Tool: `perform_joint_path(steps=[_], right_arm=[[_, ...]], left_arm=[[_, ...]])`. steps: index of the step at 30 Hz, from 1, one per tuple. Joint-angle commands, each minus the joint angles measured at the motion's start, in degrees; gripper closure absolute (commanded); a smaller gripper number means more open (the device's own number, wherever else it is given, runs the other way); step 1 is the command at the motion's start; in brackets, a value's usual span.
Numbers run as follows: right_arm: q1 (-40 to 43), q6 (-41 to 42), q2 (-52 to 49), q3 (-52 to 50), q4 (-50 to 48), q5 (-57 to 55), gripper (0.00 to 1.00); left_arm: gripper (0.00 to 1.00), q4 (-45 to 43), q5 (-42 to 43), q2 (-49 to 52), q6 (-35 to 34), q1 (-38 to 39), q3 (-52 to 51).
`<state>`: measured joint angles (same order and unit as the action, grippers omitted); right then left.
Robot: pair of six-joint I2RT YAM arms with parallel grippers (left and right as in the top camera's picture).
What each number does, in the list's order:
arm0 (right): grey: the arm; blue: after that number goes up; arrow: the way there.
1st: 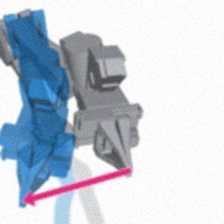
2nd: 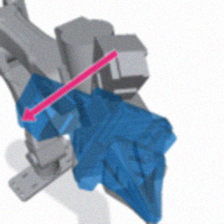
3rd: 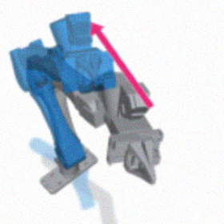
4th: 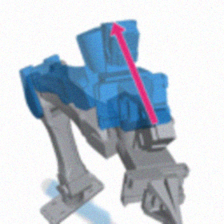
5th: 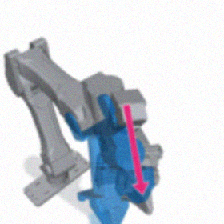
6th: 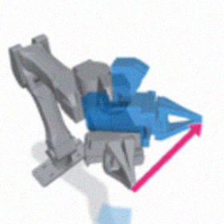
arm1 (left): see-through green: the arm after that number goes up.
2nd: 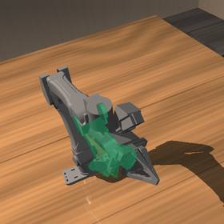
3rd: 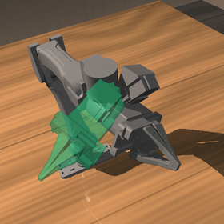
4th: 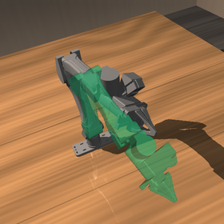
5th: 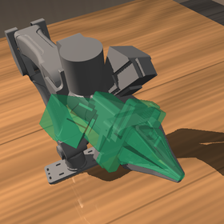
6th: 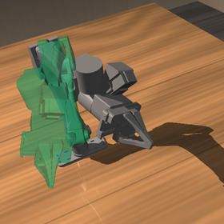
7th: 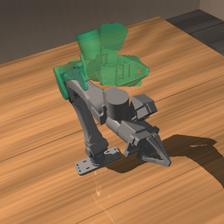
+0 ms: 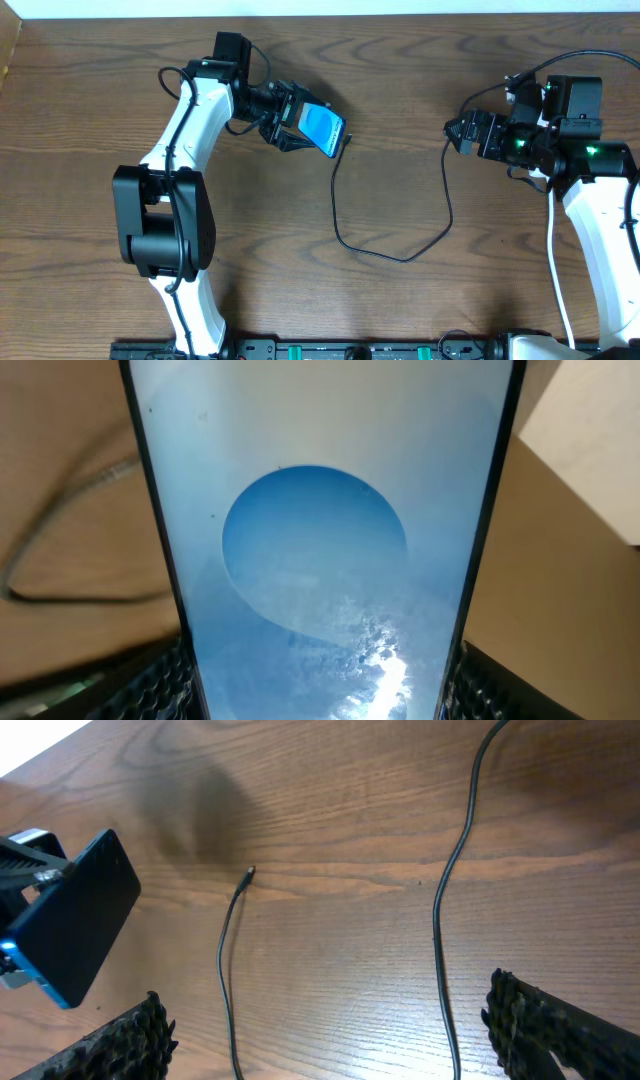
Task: Plug charger to phone and switch on socket
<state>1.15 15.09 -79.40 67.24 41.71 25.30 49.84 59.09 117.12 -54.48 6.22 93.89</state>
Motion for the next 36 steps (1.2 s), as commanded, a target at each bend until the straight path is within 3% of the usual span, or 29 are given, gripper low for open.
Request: perform_joint_path(steps=[1, 6, 10, 12, 14, 16, 18, 19, 20, 25, 36], right_arm=[[-0.28, 0.76, -0.04, 1.22, -0.17, 0.33, 0.01], [-0.28, 0.74, -0.04, 1.22, -0.13, 0.33, 0.01], [-0.28, 0.72, -0.04, 1.22, -0.15, 0.28, 0.01], [-0.28, 0.72, -0.04, 1.22, -0.13, -0.70, 0.01], [-0.28, 0.50, -0.04, 1.22, -0.15, -1.88, 0.01], [-0.28, 0.48, -0.04, 1.22, -0.17, -2.60, 0.01], [-0.28, 0.48, -0.04, 1.22, -0.17, -3.39, 0.01], [-0.28, 0.50, -0.04, 1.22, -0.17, -4.22, 0.01], [-0.28, 0.00, -0.04, 1.22, -0.15, -4.39, 0.01], [0.48, -1.92, -0.04, 1.22, 0.44, -4.44, 0.01], [7.54, -6.01, -0.04, 1.22, 7.58, -4.42, 0.01]], left_arm=[[0.30, -0.02, 8.17, -0.76, -8.59, -0.09, 1.01], [0.30, -0.02, 8.31, -0.76, -14.60, -0.09, 1.01], [0.30, -0.04, 3.30, -0.76, -14.14, -0.09, 1.01], [0.30, -0.09, -0.83, -0.76, -9.53, -0.09, 1.01], [0.30, -1.38, -12.04, -0.76, 0.61, 0.46, 1.01], [0.28, -1.33, -26.05, -0.76, 5.18, 2.84, 1.01], [0.23, -1.36, -33.42, -0.76, 6.71, 6.03, 1.01], [0.12, -1.18, -40.28, -0.76, 7.32, 9.14, 1.01], [0.09, -1.05, -44.37, -0.76, 7.32, 11.43, 1.01], [0.06, -1.60, -55.10, -0.55, 5.29, 20.04, 1.01], [0.06, -7.74, -57.22, 8.02, -4.39, 29.29, 1.03]])
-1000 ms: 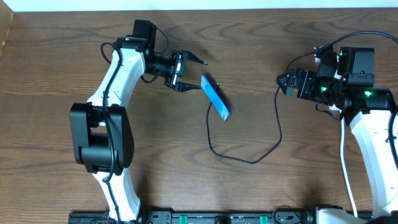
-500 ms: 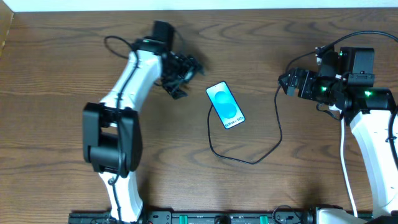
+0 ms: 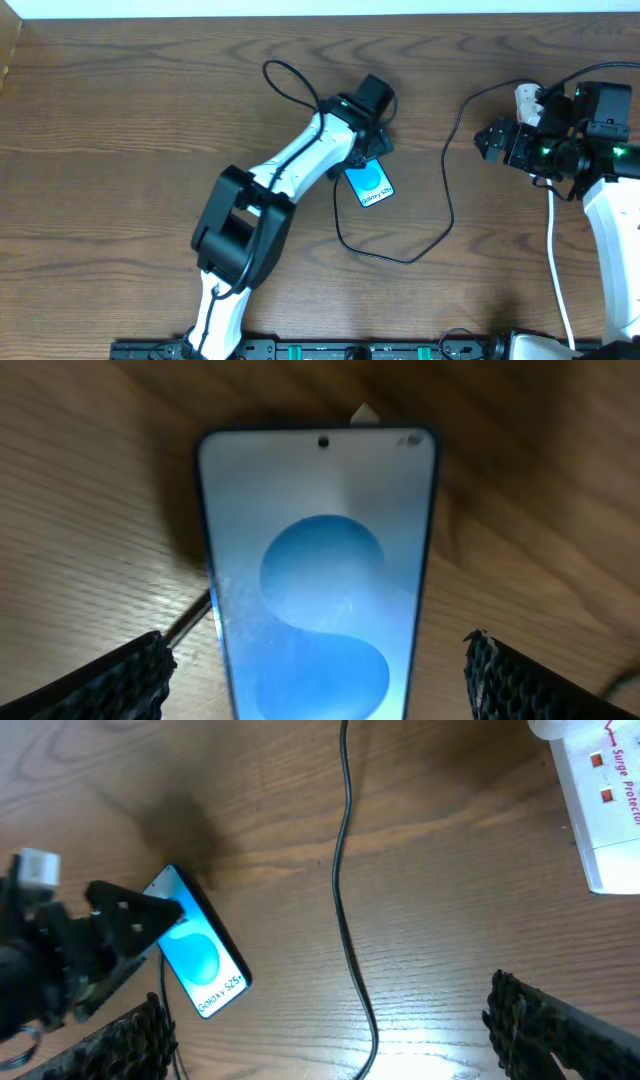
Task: Plug charger to phone and switch on socket
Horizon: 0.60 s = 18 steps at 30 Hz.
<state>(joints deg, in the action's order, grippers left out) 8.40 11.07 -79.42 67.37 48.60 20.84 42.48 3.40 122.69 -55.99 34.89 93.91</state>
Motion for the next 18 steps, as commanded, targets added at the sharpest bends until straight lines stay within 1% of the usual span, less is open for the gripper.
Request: perform_joint_path(steps=[1, 8, 15, 16, 17, 18], right_arm=[[0.28, -2.23, -0.02, 1.09, 0.98, 0.07, 0.01], [0.28, -2.60, -0.02, 1.09, 2.05, 0.07, 0.01], [0.28, -3.04, -0.02, 1.09, 2.67, 0.07, 0.01], [0.28, -3.04, -0.02, 1.09, 2.67, 0.07, 0.01], [0.28, -3.04, -0.02, 1.09, 2.69, 0.07, 0.01], [0.28, -3.04, -0.02, 1.09, 2.67, 0.07, 0.01]], left_arm=[[0.06, -0.46, -1.57, 2.89, -2.89, 0.92, 1.01], [0.06, -0.59, -3.04, 6.69, -3.10, 3.96, 0.98], [0.06, 0.79, -3.08, 10.69, -3.04, 4.20, 0.98], [0.07, 0.79, -3.08, 10.78, -3.04, 4.20, 0.98], [0.16, 0.90, -3.85, 10.84, -3.02, 4.20, 0.98], [0.18, 0.92, -4.28, 10.84, -2.99, 4.20, 0.98]])
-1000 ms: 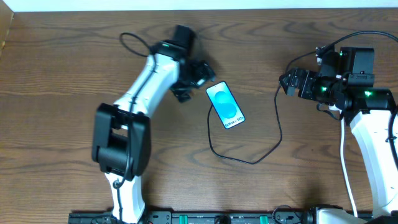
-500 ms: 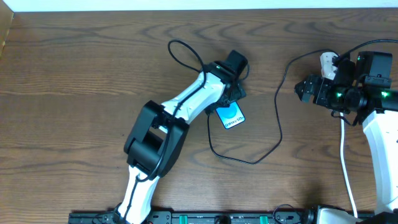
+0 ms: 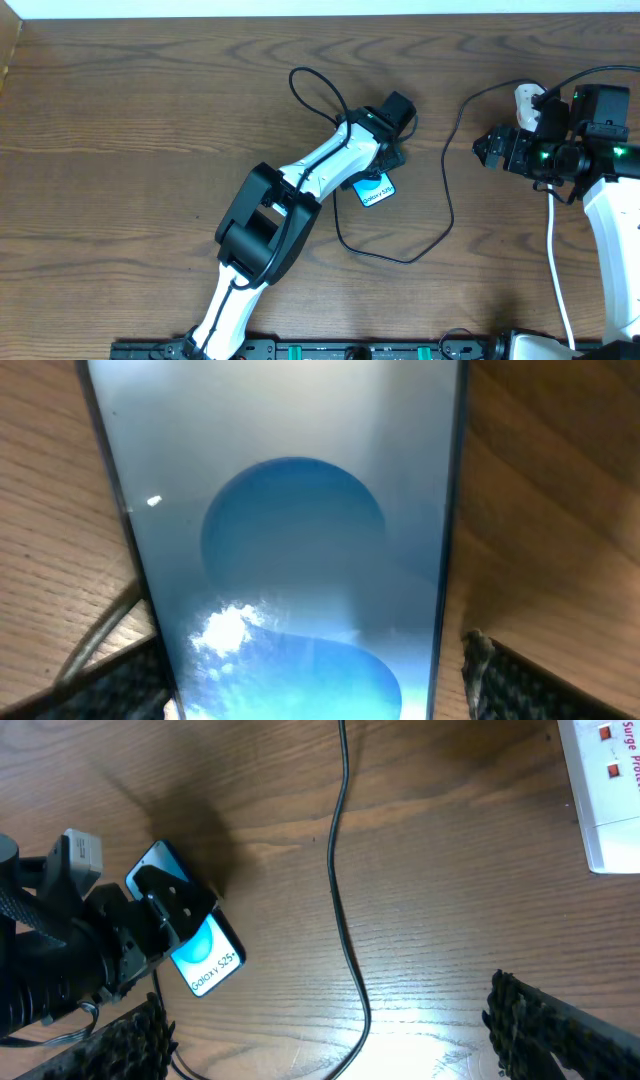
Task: Plug charger to phone and switch on socket
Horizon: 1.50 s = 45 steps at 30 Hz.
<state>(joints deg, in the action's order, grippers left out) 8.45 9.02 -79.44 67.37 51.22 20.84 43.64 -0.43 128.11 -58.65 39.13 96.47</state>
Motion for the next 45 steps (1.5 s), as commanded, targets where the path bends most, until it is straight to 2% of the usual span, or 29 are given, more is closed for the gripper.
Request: perform_joint_path(steps=[1, 7, 11, 21, 24, 25, 27, 33, 35, 37, 45], right_arm=[[0.24, -0.98, 0.00, 1.09, 0.04, 0.07, 0.01], [0.24, -0.98, 0.00, 1.09, 0.00, 0.07, 0.01], [0.24, -0.98, 0.00, 1.09, 0.00, 0.07, 0.01], [0.24, -0.98, 0.00, 1.09, 0.02, 0.07, 0.01], [0.24, -0.98, 0.00, 1.09, -0.02, 0.04, 0.01], [0.24, -0.98, 0.00, 1.09, -0.02, 0.04, 0.01], [0.24, -1.01, 0.00, 1.09, -0.02, 0.04, 0.01], [0.24, -1.84, 0.00, 1.09, 0.00, 0.04, 0.01], [0.24, -1.84, 0.00, 1.09, -0.04, 0.04, 0.01], [0.24, -1.84, 0.00, 1.09, -0.02, 0.04, 0.01], [0.24, -1.84, 0.00, 1.09, -0.02, 0.07, 0.01]], left_arm=[[0.19, -0.24, -0.79, 5.42, 0.15, -0.07, -1.57], [0.26, -0.26, -2.08, 5.40, 2.75, -0.39, -1.57], [0.26, 0.22, -2.21, 5.27, 7.32, -1.68, -1.36], [0.25, 9.35, -2.21, 5.33, 16.57, -1.90, -1.95], [0.25, 9.20, -2.21, 5.35, 16.63, -1.66, -3.30], [0.18, 8.63, -2.19, 5.42, 16.63, -1.66, -3.82], [0.13, 7.08, -1.66, 5.57, 16.59, -1.66, -4.66], [0.13, 4.76, 1.46, 5.57, 16.20, -1.66, -6.10], [0.24, 4.31, 1.46, 5.57, 16.17, -1.66, -6.10], [0.30, 4.04, 1.46, 5.57, 16.17, -1.70, -6.08], [0.32, 6.86, 1.44, 5.22, 16.52, -2.97, -3.52]])
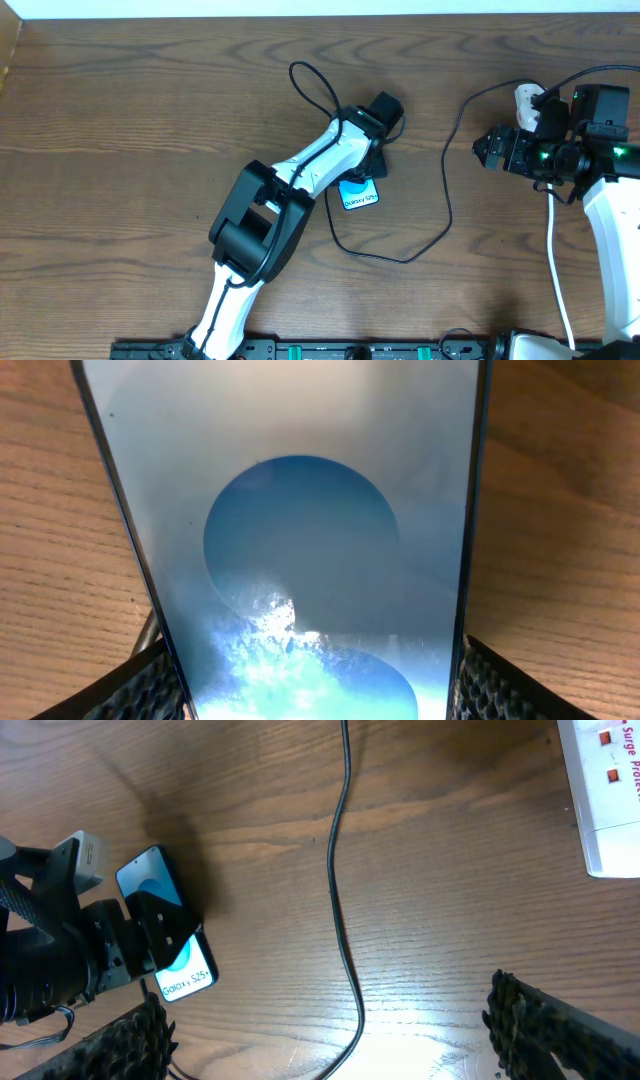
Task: Plug charger to phone and switch on socket
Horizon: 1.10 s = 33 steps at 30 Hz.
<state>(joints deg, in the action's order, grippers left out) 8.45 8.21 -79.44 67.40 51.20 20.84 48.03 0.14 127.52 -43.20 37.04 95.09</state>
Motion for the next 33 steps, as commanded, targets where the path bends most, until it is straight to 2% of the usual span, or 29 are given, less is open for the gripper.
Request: perform_joint_path(steps=[1, 16, 26, 27, 33], right_arm=[[0.24, -1.03, 0.00, 1.07, 0.00, 0.07, 0.01], [0.24, -1.03, 0.00, 1.07, -0.20, 0.07, 0.01], [0.24, -1.01, 0.00, 1.07, -0.17, 0.09, 0.01], [0.24, -1.01, 0.00, 1.07, -0.20, 0.11, 0.01], [0.09, -0.98, 0.00, 1.07, -0.28, 0.74, 0.01]], left_arm=[[0.33, 2.78, 0.90, 5.60, 1.09, -1.14, -1.86], [0.33, 6.43, 1.66, -10.25, 1.20, -6.23, -1.46], [0.33, 6.29, 21.22, -13.81, 0.90, -11.39, -1.46], [0.33, 5.92, 26.18, -13.84, 0.66, -12.70, -1.46], [0.32, 5.38, 39.74, -13.84, -5.90, -17.59, -1.46]])
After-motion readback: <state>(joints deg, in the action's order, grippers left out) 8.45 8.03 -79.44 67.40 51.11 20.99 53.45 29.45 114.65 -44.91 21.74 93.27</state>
